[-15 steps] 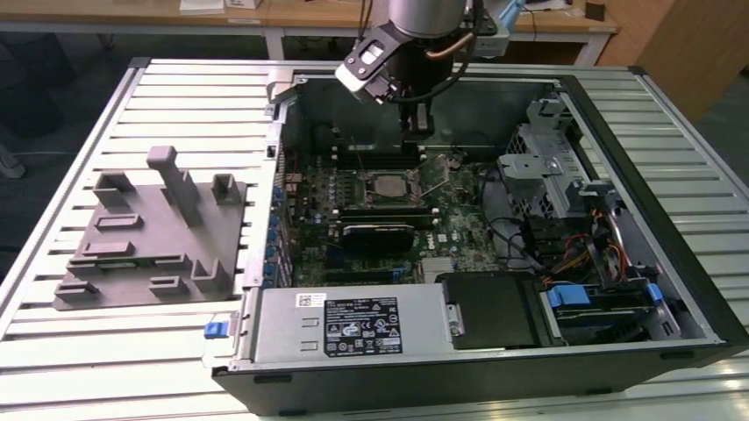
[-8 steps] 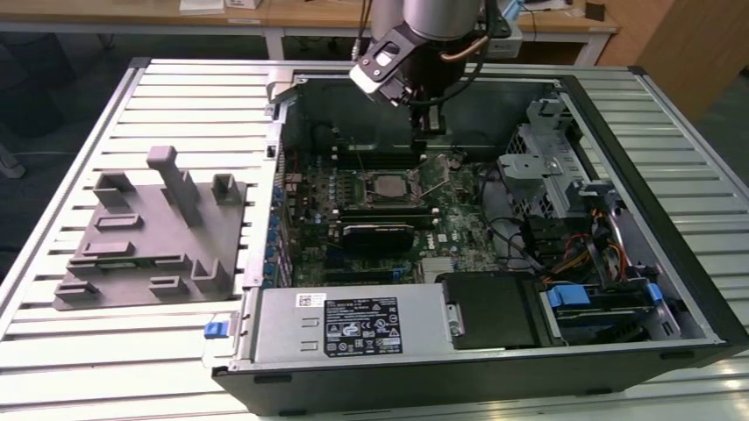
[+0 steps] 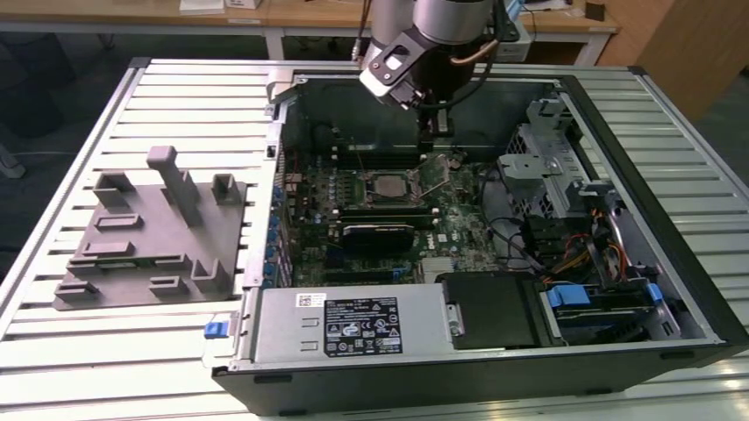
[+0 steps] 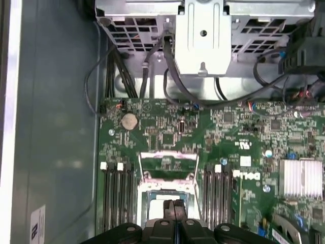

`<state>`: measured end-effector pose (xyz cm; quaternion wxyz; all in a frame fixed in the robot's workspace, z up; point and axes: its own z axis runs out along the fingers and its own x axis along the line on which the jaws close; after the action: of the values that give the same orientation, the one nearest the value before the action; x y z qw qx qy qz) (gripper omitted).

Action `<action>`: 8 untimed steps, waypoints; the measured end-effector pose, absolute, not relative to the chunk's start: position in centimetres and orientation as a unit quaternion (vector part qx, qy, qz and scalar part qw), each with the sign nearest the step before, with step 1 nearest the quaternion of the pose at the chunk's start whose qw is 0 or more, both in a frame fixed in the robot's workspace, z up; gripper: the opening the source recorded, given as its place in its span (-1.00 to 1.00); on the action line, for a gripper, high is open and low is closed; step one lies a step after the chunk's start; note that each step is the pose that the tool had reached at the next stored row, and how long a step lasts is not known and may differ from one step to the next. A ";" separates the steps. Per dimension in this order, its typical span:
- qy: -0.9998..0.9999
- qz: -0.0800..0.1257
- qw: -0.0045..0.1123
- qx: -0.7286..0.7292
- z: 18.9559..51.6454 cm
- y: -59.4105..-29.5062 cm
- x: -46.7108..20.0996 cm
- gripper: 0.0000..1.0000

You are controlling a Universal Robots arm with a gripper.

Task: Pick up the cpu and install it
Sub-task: 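Close the cpu cover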

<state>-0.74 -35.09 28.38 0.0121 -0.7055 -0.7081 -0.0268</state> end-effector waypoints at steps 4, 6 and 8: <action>-0.712 -0.027 0.012 -0.702 27.9 -35.1 -0.1 -0.79; -0.714 -0.027 0.012 -0.699 27.7 -35.1 0.1 -0.79; -0.714 -0.026 0.012 -0.699 27.6 -35.1 0.6 -0.79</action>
<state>0.57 -35.07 27.62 0.0122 -0.6992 -0.7143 -0.0265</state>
